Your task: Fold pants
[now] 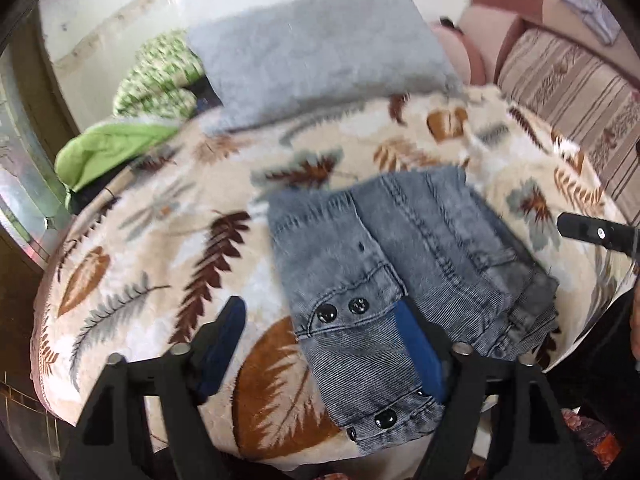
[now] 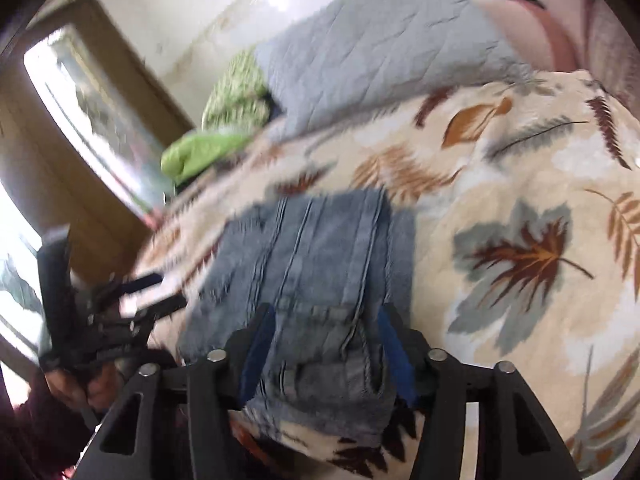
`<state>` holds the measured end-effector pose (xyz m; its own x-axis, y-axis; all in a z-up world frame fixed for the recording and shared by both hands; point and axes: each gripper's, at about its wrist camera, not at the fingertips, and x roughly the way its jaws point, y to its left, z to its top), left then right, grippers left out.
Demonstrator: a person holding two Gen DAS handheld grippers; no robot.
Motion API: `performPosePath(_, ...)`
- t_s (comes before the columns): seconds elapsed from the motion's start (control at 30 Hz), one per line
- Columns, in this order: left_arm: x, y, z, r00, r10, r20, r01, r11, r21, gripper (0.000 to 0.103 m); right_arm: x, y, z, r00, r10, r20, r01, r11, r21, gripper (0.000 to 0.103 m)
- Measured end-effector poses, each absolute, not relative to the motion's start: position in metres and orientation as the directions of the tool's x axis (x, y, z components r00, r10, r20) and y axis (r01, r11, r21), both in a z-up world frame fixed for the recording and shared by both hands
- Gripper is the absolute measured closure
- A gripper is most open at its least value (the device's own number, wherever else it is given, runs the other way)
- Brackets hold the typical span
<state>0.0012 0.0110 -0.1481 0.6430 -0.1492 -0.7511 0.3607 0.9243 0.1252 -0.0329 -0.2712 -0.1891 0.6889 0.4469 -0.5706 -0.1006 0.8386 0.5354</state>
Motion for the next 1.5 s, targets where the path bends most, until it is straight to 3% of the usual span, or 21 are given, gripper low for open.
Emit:
performPosePath(0.23, -0.015, 0.009, -0.125, 0.745, -0.124, -0.656, 0.314, 0.932, 0.18, 0.013, -0.035, -0.261, -0.177, 0.73, 0.435, -0.527, -0.14, 0.85, 0.508, 0.042)
performPosePath(0.37, -0.01, 0.012, -0.124, 0.738, -0.104, -0.667, 0.289, 0.941, 0.173, 0.013, -0.03, -0.253, -0.181, 0.706, 0.428, -0.564, -0.139, 0.865, 0.483, 0.042)
performPosePath(1.5, 0.008, 0.021, -0.161, 0.666, -0.029, -0.745, 0.245, 0.952, 0.182, 0.013, -0.018, -0.251, -0.199, 0.672, 0.425, -0.606, -0.1, 0.863, 0.495, 0.042)
